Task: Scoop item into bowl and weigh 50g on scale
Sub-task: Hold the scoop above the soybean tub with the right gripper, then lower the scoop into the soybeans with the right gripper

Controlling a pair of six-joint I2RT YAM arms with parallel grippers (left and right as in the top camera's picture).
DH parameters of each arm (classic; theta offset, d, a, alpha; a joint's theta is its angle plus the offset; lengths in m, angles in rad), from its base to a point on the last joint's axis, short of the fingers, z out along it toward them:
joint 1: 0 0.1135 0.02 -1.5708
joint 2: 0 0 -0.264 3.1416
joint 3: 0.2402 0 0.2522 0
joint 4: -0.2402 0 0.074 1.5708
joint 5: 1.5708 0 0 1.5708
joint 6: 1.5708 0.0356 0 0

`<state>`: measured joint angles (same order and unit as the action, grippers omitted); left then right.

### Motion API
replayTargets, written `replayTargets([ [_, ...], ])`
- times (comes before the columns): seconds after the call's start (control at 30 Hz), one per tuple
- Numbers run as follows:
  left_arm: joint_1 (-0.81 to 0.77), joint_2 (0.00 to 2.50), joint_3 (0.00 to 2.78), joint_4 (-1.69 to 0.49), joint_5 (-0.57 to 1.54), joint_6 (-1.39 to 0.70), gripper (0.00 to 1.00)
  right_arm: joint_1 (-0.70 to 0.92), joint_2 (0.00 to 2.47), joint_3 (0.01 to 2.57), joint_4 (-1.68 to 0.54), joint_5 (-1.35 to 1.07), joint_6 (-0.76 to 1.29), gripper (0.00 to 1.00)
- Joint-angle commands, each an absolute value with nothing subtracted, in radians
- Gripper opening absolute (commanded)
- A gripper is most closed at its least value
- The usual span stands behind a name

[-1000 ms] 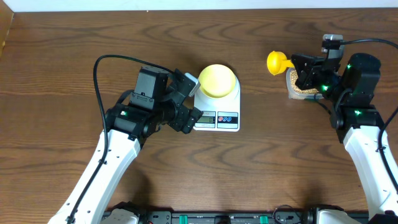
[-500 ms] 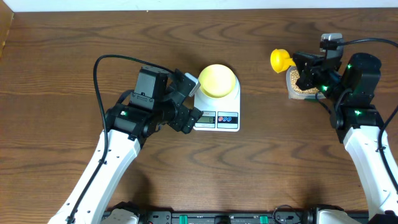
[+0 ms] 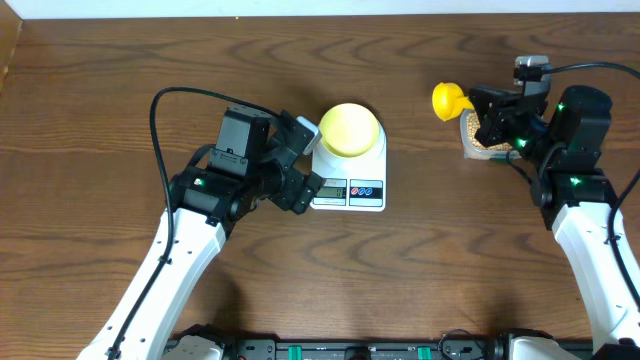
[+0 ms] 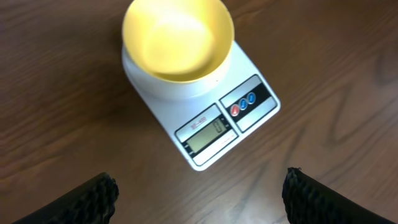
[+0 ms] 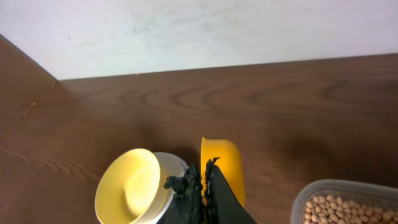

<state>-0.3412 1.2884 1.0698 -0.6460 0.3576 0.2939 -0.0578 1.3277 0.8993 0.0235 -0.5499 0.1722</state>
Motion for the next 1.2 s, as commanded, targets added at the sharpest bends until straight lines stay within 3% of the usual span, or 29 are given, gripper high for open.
replayTargets([
  [0.0, -0.338, 1.274, 1.064, -0.643, 0.316, 0.322, 0.87, -0.064, 1.313, 0.922, 0.045, -0.564, 0.179, 0.01],
  [0.73, -0.363, 1.274, 1.064, -0.589, 0.332, 0.393, 0.87, -0.068, 1.313, 0.961, 0.044, -0.565, 0.149, 0.01],
  [1.17, -0.379, 1.274, 1.063, -0.594, 0.331, 0.392, 0.87, -0.097, 1.313, 1.088, -0.241, -0.479, 0.001, 0.01],
])
